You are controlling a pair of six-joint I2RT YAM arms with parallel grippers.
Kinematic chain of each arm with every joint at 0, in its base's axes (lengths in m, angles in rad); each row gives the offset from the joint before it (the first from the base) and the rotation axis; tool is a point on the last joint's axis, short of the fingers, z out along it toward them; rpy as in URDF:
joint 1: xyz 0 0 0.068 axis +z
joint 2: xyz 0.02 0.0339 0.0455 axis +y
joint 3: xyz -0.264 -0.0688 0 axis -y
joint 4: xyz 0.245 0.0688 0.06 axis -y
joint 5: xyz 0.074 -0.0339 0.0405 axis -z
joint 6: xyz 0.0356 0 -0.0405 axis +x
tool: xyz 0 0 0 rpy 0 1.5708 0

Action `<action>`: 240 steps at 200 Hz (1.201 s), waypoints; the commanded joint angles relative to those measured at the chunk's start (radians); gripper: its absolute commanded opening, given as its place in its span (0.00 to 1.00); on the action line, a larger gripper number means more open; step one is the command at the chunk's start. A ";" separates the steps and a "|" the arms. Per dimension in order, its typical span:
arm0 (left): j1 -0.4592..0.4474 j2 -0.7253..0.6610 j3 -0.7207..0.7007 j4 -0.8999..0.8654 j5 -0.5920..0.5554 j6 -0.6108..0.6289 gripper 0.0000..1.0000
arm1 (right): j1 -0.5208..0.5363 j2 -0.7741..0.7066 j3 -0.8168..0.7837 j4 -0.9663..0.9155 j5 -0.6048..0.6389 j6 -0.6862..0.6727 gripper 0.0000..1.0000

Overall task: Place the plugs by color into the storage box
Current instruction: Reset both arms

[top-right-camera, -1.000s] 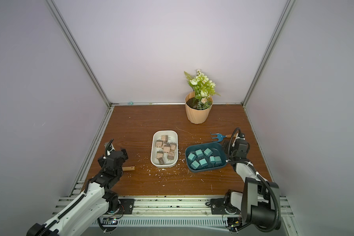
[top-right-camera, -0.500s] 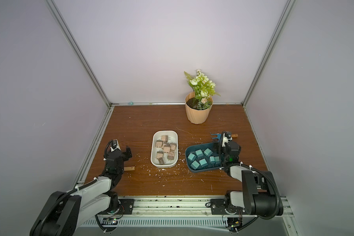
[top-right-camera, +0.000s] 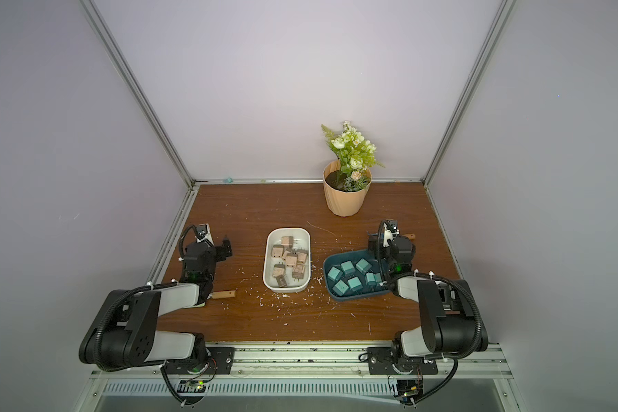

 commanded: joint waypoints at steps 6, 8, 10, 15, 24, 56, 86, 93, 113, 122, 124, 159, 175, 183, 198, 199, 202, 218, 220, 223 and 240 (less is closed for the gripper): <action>0.018 0.081 -0.014 0.163 0.006 0.022 1.00 | -0.011 0.064 0.067 0.047 0.060 -0.011 1.00; 0.017 0.084 -0.008 0.154 0.019 0.029 1.00 | -0.011 0.062 0.069 0.038 0.060 -0.011 1.00; 0.016 0.086 -0.005 0.149 0.027 0.033 1.00 | -0.012 0.063 0.068 0.042 0.059 -0.011 1.00; 0.015 0.085 -0.009 0.153 0.030 0.032 1.00 | -0.011 0.058 0.059 0.056 0.057 -0.012 1.00; 0.017 0.083 -0.051 0.220 0.029 0.028 1.00 | -0.012 0.043 0.028 0.094 0.056 -0.013 1.00; 0.014 0.111 -0.094 0.326 0.014 0.021 1.00 | 0.003 0.012 -0.132 0.341 0.073 -0.029 1.00; 0.011 0.108 -0.081 0.300 0.017 0.031 1.00 | 0.005 0.041 -0.155 0.423 0.066 -0.037 1.00; 0.006 0.108 -0.081 0.299 0.014 0.039 1.00 | 0.005 0.037 -0.153 0.408 0.067 -0.033 1.00; -0.007 0.111 -0.074 0.292 -0.005 0.045 1.00 | 0.006 0.025 -0.149 0.381 0.068 -0.034 1.00; -0.007 0.112 -0.075 0.293 -0.005 0.046 1.00 | 0.005 0.032 -0.153 0.406 0.067 -0.034 1.00; -0.007 0.111 -0.075 0.292 -0.003 0.047 1.00 | 0.006 0.031 -0.152 0.399 0.068 -0.034 1.00; -0.007 0.112 -0.074 0.293 -0.004 0.046 1.00 | 0.006 0.027 -0.153 0.393 0.068 -0.034 1.00; -0.007 0.113 -0.073 0.292 -0.004 0.046 1.00 | 0.006 0.027 -0.153 0.395 0.068 -0.034 1.00; -0.007 0.113 -0.074 0.292 -0.004 0.047 1.00 | 0.006 0.027 -0.152 0.396 0.068 -0.034 1.00; -0.007 0.113 -0.074 0.292 -0.004 0.046 1.00 | 0.006 0.028 -0.152 0.395 0.068 -0.034 1.00; -0.007 0.113 -0.074 0.292 -0.004 0.047 1.00 | 0.006 0.026 -0.152 0.395 0.067 -0.034 1.00; -0.007 0.112 -0.073 0.291 -0.004 0.046 1.00 | 0.006 0.027 -0.152 0.396 0.067 -0.034 1.00; -0.007 0.124 -0.056 0.272 -0.003 0.045 1.00 | 0.005 0.028 -0.153 0.396 0.068 -0.034 1.00; -0.006 0.126 -0.054 0.268 -0.002 0.045 1.00 | 0.006 0.028 -0.152 0.395 0.068 -0.034 1.00; -0.005 0.129 -0.047 0.263 0.000 0.043 1.00 | 0.005 0.028 -0.152 0.396 0.068 -0.034 1.00; -0.003 0.133 -0.045 0.256 0.003 0.042 1.00 | 0.006 0.028 -0.152 0.395 0.067 -0.034 1.00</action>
